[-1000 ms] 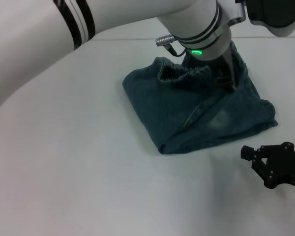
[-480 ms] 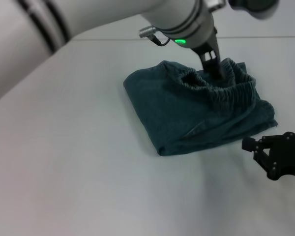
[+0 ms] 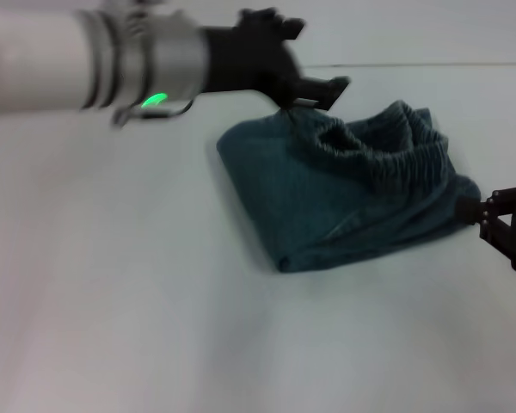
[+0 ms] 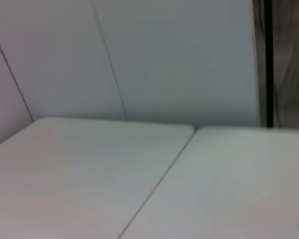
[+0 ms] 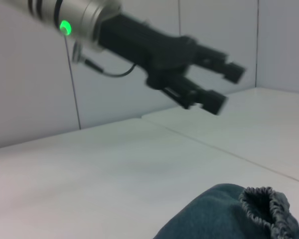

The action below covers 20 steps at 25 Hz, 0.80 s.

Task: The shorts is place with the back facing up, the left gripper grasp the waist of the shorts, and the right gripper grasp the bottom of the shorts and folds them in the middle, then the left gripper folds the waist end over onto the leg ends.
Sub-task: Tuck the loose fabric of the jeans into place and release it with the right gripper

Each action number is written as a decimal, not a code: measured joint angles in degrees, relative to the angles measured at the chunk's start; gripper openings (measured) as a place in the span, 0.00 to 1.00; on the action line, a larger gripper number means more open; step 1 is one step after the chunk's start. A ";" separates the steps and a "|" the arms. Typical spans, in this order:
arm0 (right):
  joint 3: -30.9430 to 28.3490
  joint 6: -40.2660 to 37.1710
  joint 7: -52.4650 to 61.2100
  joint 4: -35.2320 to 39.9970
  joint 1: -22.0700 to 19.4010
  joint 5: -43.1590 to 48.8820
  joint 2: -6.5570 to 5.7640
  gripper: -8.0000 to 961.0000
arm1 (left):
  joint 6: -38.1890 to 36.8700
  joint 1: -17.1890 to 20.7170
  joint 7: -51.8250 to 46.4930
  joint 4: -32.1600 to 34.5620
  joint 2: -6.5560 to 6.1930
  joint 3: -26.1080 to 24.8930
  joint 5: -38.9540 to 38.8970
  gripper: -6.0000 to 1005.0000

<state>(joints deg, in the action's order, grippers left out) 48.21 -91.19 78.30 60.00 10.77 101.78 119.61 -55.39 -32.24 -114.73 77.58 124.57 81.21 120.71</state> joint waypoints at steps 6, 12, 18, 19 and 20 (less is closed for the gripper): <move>-0.12 -0.93 14.26 13.09 2.00 4.70 0.00 0.01 | -14.73 5.34 24.60 -15.63 -0.51 -17.38 -22.28 0.93; -0.48 -2.60 30.44 22.82 10.34 13.79 -0.94 0.14 | -28.18 7.98 41.22 -30.76 -1.42 -33.11 -25.57 0.93; 0.70 -5.34 39.80 24.01 24.96 34.42 -1.23 0.39 | -30.62 11.66 46.25 -37.94 -3.06 -38.91 -22.62 0.93; 1.42 -5.33 40.72 23.87 27.02 38.07 -0.93 0.44 | -30.65 12.34 46.38 -37.99 -2.95 -39.68 -21.89 0.93; 2.45 -5.19 41.69 23.67 29.25 41.95 -0.55 0.46 | -30.63 12.85 46.53 -38.00 -2.83 -40.13 -21.57 0.93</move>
<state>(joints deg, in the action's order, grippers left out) 50.66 -96.38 119.99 83.66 40.02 143.73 119.06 -86.02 -19.39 -68.20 39.58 121.75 41.08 99.14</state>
